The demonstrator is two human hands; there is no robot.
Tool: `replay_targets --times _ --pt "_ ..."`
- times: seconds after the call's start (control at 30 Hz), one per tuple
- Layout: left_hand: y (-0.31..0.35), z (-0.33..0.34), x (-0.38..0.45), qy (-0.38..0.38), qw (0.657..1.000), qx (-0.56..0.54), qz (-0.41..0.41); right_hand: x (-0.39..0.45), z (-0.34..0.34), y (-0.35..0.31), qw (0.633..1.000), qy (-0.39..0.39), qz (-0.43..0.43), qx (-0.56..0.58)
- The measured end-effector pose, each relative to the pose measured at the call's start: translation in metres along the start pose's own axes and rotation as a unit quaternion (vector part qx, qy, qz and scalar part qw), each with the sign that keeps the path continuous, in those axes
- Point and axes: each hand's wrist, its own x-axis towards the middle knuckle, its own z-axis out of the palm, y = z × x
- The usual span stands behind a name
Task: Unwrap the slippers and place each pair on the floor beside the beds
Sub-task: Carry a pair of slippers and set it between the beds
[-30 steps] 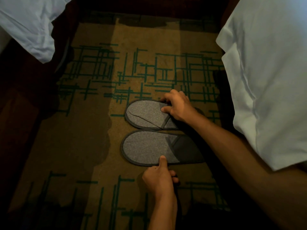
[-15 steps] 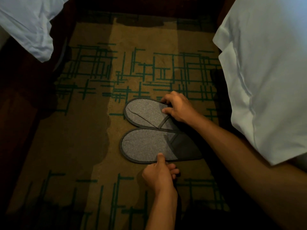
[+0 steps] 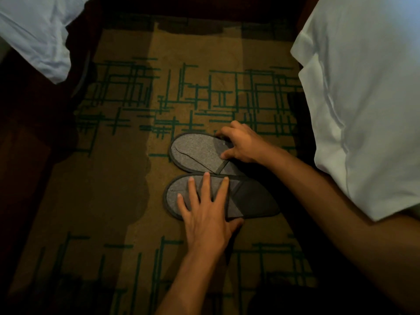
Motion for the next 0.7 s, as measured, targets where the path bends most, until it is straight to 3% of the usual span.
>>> replay_targets --times 0.33,0.7 --pt "-0.016 -0.001 0.007 -0.015 0.998 0.061 0.031 0.009 -0.014 0.006 0.996 0.003 0.029 0.079" --pt "-0.010 -0.002 0.012 -0.019 0.999 0.036 0.022 0.017 -0.017 0.009 1.000 -0.004 0.006 0.025"
